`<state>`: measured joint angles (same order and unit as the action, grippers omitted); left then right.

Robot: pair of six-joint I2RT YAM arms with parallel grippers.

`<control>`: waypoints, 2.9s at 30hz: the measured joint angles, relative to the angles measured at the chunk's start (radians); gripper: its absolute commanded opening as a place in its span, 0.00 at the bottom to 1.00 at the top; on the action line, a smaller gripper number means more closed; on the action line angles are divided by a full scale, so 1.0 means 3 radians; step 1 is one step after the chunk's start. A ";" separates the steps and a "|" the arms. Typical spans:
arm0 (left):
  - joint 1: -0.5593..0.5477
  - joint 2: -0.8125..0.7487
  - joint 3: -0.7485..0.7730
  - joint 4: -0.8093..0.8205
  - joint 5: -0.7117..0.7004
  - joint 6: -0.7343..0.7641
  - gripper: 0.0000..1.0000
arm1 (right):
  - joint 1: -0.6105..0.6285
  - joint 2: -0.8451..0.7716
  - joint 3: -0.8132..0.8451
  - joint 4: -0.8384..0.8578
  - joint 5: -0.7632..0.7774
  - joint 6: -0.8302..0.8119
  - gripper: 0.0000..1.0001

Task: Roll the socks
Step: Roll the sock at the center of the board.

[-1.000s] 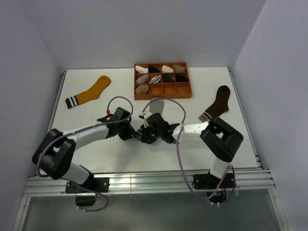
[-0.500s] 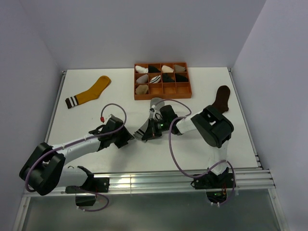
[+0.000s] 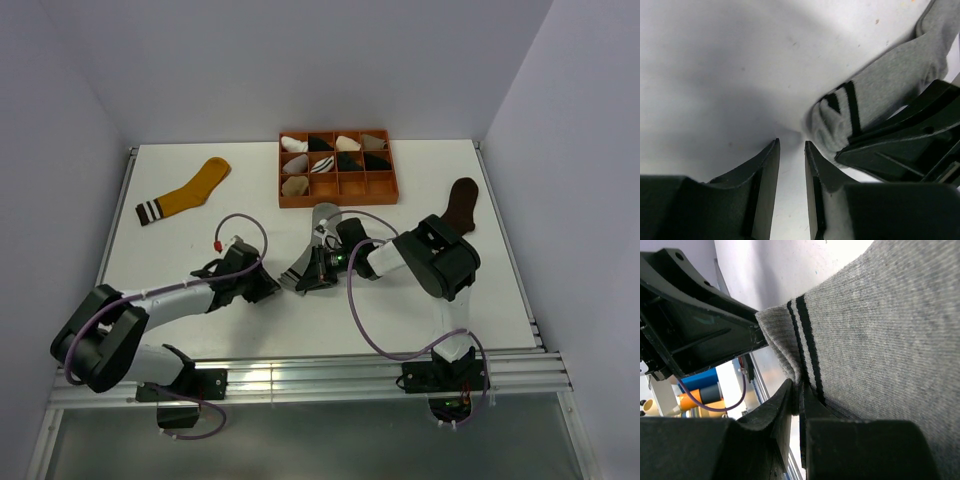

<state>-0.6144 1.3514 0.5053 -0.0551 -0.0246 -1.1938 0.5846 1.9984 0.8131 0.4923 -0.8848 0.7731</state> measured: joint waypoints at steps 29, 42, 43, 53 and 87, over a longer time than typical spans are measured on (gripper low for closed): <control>0.0001 0.0245 -0.0037 0.0640 0.0001 0.0013 0.36 | -0.0001 0.0006 0.0064 -0.0148 0.0000 -0.0025 0.02; -0.0001 0.0581 0.0298 0.0510 0.0003 0.0010 0.20 | -0.0001 0.0005 0.0148 -0.0333 0.0028 -0.0094 0.16; -0.0001 0.0603 0.0332 0.0469 0.0001 0.0010 0.19 | -0.0001 0.0001 0.0161 -0.0371 0.0038 -0.0113 0.18; -0.0009 0.0771 0.0580 0.0243 -0.0006 0.0011 0.18 | 0.0107 -0.0398 0.0223 -0.0959 0.0573 -0.0451 0.41; -0.0060 0.0821 0.0771 -0.0045 -0.0086 0.0092 0.18 | 0.0662 -0.1077 -0.0010 -0.1314 0.2143 -0.1022 0.25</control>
<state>-0.6323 1.5978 0.7364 -0.0685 -0.0505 -1.1664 0.7834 1.6752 0.8101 0.0982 -0.2420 0.4664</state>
